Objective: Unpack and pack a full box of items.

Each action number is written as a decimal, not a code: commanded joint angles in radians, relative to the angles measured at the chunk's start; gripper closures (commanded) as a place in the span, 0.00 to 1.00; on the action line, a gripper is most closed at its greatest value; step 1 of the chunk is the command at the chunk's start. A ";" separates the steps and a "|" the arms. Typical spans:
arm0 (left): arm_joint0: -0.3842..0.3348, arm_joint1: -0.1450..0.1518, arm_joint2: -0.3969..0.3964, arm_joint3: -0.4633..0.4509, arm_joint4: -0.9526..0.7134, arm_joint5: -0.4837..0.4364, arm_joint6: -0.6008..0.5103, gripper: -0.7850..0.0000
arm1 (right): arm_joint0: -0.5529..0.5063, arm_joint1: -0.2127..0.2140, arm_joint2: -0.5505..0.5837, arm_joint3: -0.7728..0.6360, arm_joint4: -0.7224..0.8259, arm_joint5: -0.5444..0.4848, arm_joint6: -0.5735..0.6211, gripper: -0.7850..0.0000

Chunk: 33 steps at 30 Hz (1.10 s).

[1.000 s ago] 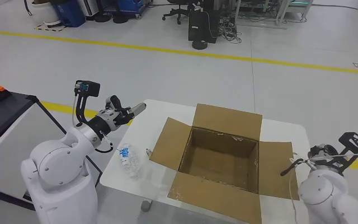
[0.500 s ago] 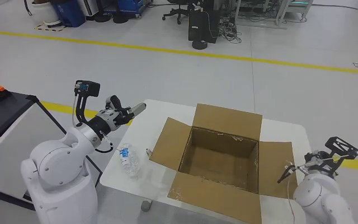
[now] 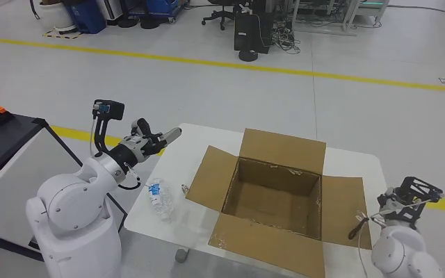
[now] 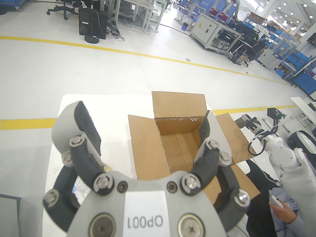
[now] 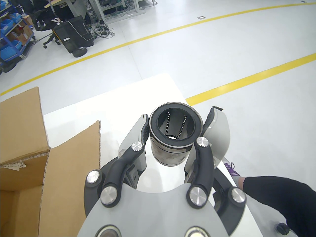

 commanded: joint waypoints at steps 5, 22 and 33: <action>0.000 0.000 0.000 0.000 0.000 0.000 0.000 0.00 | -0.012 0.000 0.009 0.005 -0.008 -0.032 -0.005 1.00; 0.000 0.000 0.000 0.000 0.000 0.000 0.000 0.00 | -0.018 -0.006 0.017 0.010 -0.031 -0.048 -0.107 1.00; 0.000 0.000 0.000 0.000 0.000 0.000 0.000 0.00 | -0.054 -0.017 0.073 0.098 0.011 -0.245 -0.267 1.00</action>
